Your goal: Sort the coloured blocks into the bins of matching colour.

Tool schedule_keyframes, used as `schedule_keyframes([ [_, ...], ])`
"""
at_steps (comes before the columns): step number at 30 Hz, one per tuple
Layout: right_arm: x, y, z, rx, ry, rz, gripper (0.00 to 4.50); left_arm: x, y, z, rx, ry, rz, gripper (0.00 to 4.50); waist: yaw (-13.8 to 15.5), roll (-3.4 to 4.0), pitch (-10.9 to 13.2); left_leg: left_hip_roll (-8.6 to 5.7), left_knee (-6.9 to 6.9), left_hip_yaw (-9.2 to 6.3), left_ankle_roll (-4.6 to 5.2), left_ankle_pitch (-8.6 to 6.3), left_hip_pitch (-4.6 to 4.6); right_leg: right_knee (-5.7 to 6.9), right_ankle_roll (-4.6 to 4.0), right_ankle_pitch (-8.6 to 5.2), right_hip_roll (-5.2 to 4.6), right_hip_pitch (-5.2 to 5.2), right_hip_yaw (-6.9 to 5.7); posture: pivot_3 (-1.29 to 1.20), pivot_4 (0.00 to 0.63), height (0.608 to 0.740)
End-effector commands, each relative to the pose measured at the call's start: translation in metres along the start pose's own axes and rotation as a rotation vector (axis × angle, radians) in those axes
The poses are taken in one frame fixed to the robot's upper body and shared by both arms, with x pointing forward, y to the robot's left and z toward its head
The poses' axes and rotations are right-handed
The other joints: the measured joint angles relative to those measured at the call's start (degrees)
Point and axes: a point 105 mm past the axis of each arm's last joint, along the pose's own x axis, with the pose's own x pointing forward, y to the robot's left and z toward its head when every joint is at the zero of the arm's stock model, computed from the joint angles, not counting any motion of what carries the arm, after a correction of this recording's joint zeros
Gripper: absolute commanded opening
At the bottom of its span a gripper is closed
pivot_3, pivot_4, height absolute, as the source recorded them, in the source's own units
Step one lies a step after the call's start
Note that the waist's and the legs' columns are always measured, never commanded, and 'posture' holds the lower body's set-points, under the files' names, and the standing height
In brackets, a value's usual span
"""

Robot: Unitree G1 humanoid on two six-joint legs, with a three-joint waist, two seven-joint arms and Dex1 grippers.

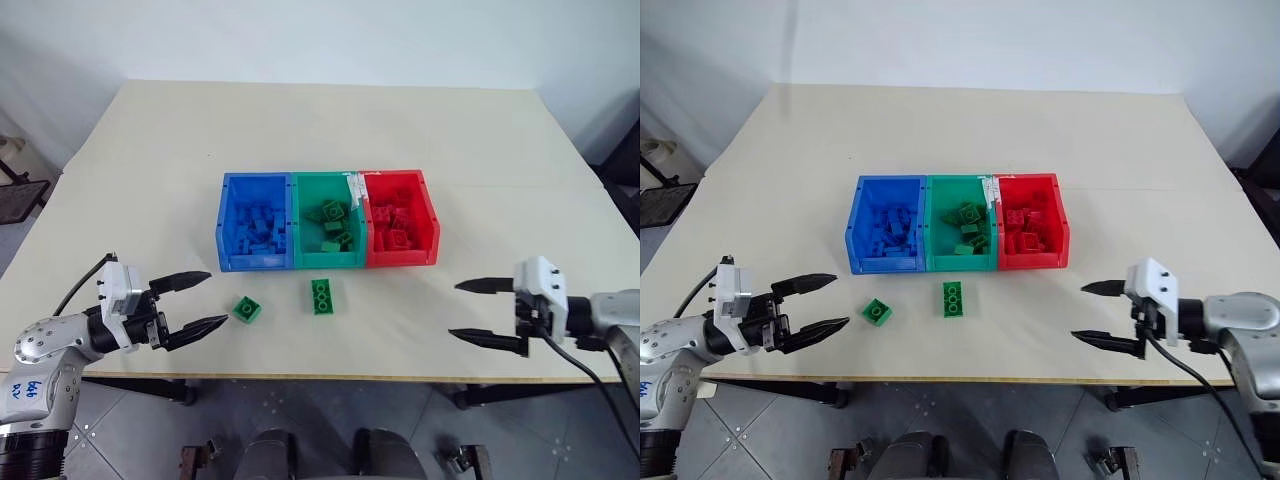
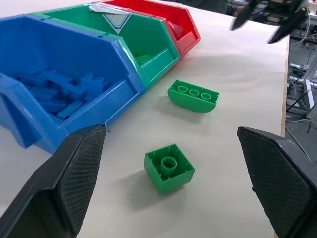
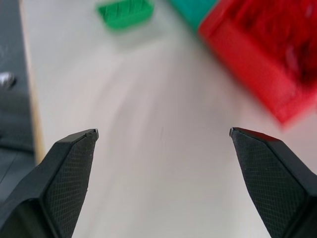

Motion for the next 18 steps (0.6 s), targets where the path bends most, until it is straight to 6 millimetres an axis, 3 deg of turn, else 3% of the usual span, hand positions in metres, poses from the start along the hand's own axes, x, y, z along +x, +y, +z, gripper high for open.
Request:
schedule_keyframes([
  [1,-0.017,-0.005,0.006,-0.036,-0.001,-0.038,4.46,-0.004,0.004,0.007,0.041,0.005,-0.01,4.5,-0.01,0.0,0.0,0.0,0.0,0.0,0.0,0.0,0.0,0.0,0.0,0.0,0.0,0.0,0.0,0.0,0.15,0.74],
  [4,-0.005,-0.003,0.014,-0.049,-0.033,-0.024,4.46,-0.004,0.006,0.008,0.045,0.002,-0.014,4.5,-0.16,0.0,0.0,0.05,0.02,0.01,0.0,0.0,0.01,0.0,0.0,0.0,0.02,0.0,0.0,0.0,0.15,0.74],
  [18,0.095,0.038,0.048,-0.036,-0.194,0.146,4.46,0.001,0.005,0.018,0.072,-0.007,-0.034,4.5,-0.02,-0.02,-0.01,0.0,0.08,-0.14,-0.01,-0.01,-0.06,0.04,0.0,0.0,-0.03,-0.02,-0.02,0.0,0.15,0.74],
])
